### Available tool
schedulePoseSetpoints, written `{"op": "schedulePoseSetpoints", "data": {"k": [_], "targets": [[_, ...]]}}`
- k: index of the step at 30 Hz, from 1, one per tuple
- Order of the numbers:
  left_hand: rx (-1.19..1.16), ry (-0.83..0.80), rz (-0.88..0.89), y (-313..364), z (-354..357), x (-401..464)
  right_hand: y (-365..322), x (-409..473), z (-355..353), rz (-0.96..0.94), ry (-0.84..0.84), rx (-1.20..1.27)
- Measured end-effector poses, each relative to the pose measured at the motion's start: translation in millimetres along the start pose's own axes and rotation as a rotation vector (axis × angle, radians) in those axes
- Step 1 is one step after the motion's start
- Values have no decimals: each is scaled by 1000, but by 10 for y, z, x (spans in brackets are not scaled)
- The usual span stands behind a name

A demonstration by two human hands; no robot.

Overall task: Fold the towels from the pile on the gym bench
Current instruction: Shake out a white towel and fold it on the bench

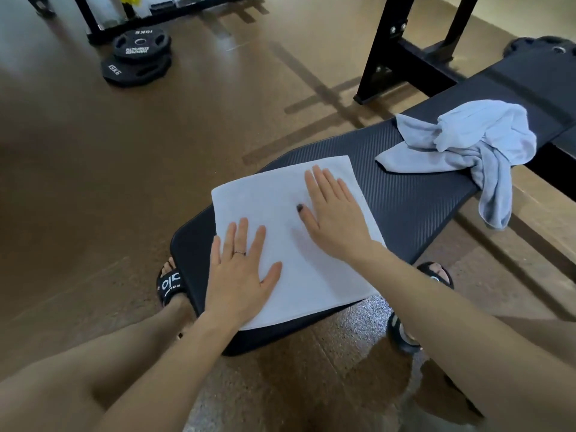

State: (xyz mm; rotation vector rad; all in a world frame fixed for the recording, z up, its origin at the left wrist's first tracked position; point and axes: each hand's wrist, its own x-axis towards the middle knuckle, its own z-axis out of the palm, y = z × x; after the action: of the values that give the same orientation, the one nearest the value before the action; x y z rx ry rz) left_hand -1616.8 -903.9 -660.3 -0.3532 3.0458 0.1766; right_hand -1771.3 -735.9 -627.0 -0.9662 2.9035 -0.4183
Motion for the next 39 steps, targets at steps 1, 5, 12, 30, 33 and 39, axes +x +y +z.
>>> {"op": "schedulePoseSetpoints", "data": {"k": [1, 5, 12, 30, 33, 39], "targets": [[2, -5, 0, -9, 3, -3, 29, 95, 18, -37, -22, -5], [0, -19, -1, -10, 3, -1, 603, 355, 44, 180, -112, -32], [10, -2, 3, -11, 13, 8, 556, 461, -19, -10, -67, -133], [146, 103, 524, 83, 215, -733, -55, -1342, 330, -128, -104, -153], [110, 123, 543, 76, 218, -749, -6, -1417, 329, -164, -115, -178], [86, 82, 653, -10, 73, -741, -277, -1460, 228, -207, -135, -81]]}}
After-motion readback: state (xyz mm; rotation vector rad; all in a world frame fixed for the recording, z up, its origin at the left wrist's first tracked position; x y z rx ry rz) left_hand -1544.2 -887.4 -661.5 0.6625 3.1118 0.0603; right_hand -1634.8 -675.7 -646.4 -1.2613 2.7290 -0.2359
